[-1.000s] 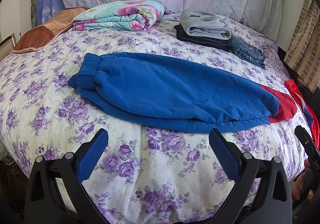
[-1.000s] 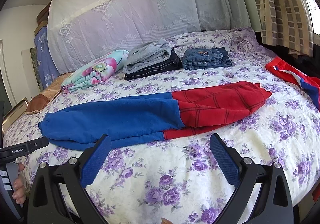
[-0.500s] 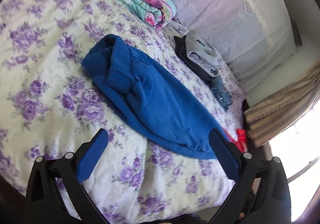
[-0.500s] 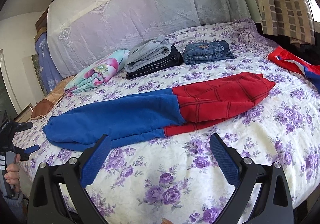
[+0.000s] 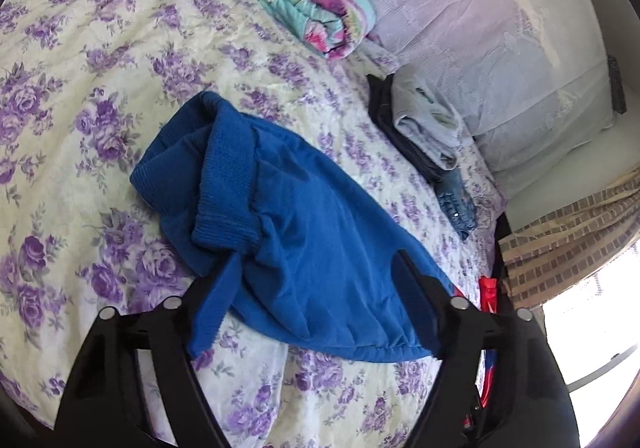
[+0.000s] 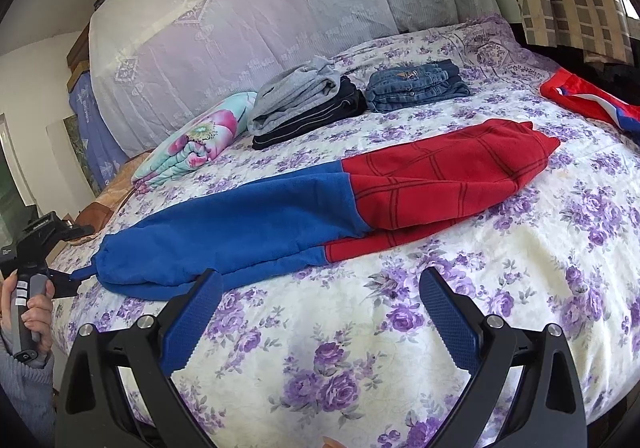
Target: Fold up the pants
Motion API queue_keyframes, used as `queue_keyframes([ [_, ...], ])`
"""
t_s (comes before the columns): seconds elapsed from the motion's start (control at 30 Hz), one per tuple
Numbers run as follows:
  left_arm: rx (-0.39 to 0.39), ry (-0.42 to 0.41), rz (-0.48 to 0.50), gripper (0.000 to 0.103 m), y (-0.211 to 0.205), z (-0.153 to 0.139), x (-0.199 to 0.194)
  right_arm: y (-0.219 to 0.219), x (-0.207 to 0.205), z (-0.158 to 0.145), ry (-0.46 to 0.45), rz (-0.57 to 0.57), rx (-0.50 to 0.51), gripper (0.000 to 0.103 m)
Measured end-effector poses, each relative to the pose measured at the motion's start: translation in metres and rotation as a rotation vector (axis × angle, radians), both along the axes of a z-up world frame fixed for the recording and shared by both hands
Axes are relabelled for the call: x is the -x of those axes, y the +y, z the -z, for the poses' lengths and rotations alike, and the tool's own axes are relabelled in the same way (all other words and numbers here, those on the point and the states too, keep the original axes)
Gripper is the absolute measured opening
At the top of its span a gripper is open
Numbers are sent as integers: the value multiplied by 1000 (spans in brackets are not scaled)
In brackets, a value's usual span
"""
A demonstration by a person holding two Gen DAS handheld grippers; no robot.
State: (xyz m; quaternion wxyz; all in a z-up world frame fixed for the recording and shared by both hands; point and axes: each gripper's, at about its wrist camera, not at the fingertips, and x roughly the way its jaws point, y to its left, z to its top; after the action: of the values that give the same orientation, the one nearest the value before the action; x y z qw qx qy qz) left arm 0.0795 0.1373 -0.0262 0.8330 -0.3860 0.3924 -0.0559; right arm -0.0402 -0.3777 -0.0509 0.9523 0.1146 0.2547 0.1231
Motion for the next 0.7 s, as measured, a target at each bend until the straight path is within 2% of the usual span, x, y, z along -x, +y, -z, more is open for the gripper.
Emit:
queue_keyframes([
  [0.23,44,39,-5,72,5,18,9,-3,-7,1,16,-6,-22,99],
  [0.3,45,35,-11,68,5,19,10,-4,-9,2,24,-11,-25,99],
  [0.37,28,29,-10,43,3,17,5,-6,-11,2,25,-20,-39,99],
  [0.4,15,30,0,37,1,16,0,-7,-12,2,25,-21,-43,99],
  [0.43,7,28,13,20,-1,15,-4,-8,-12,3,24,-21,-49,99],
  [0.53,17,15,28,9,-4,14,-11,-15,-13,2,15,-17,-79,99],
  [0.63,29,-60,21,8,0,-5,-10,-30,-14,-1,-3,3,-115,99],
  [0.7,7,-104,31,8,1,-23,-14,-44,-19,-5,1,6,-150,99],
])
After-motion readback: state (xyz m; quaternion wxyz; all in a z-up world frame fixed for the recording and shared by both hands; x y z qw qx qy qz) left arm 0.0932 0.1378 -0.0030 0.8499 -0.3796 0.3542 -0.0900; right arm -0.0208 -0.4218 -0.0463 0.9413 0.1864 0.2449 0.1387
